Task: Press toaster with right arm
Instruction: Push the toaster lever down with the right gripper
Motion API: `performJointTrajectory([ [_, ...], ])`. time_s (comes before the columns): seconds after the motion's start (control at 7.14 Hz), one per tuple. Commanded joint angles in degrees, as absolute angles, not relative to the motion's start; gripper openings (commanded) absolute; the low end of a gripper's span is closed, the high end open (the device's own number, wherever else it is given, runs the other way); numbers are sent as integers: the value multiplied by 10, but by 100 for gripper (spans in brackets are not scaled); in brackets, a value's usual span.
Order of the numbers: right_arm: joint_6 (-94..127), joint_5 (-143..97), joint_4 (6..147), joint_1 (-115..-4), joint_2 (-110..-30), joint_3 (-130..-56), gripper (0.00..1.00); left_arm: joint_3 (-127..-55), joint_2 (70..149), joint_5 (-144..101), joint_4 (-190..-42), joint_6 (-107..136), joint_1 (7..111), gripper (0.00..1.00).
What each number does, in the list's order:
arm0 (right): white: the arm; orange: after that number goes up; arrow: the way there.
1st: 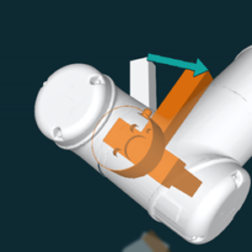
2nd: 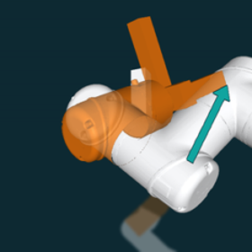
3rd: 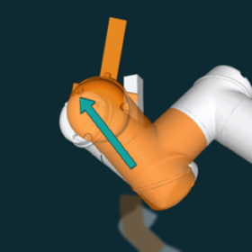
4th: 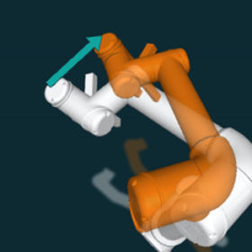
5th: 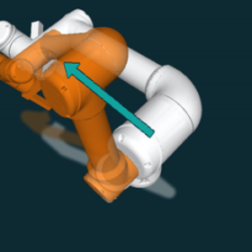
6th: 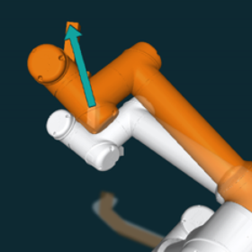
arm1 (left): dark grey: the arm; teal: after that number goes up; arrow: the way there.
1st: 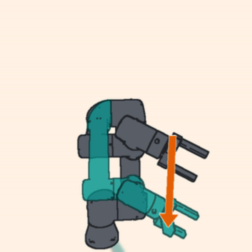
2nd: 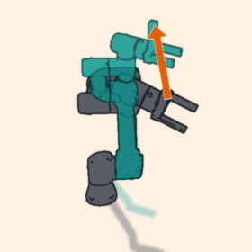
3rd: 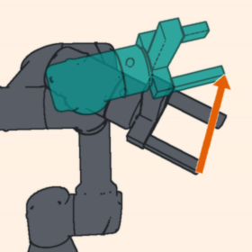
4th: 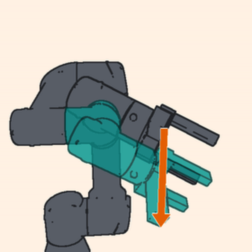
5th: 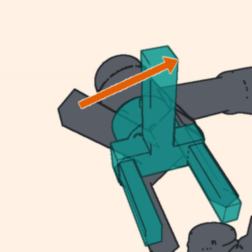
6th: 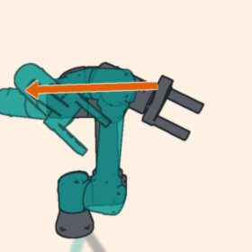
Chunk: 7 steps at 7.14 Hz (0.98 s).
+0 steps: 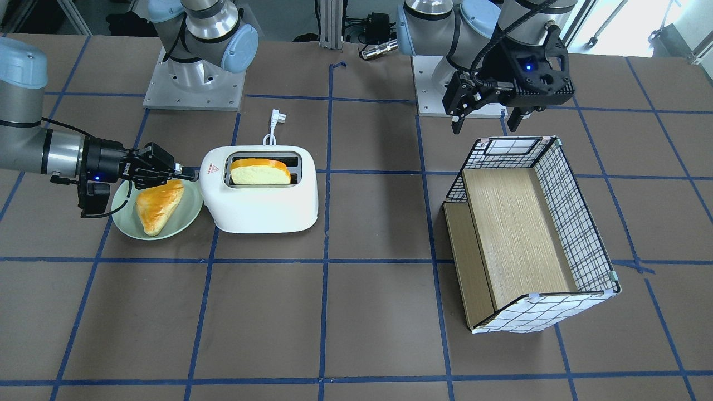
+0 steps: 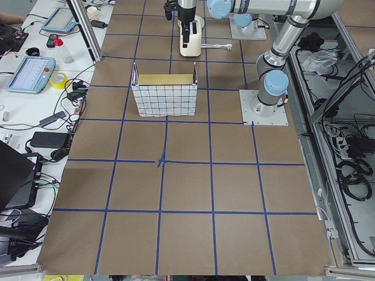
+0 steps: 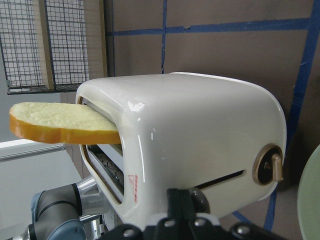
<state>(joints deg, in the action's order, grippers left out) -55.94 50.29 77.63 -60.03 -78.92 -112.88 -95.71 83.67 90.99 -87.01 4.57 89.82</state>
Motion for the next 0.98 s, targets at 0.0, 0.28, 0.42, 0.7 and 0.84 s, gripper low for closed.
performJointTrajectory([
  [0.0, -560, 503, 795, -600, -787, -1139, 0, -957, 837, 910, -870, 46, 898, 100],
  [0.28, -561, 503, 817, -600, -774, -1145, 0, -957, 837, 910, -870, 46, 898, 100],
  [0.42, -562, 503, 823, -600, -773, -1147, 0, -957, 837, 910, -870, 46, 898, 100],
  [0.7, -561, 511, 868, -600, -769, -1170, 0, -957, 837, 910, -870, 46, 898, 100],
  [0.84, -560, 512, 886, -600, -769, -1179, 0, -957, 837, 910, -870, 46, 898, 100],
])
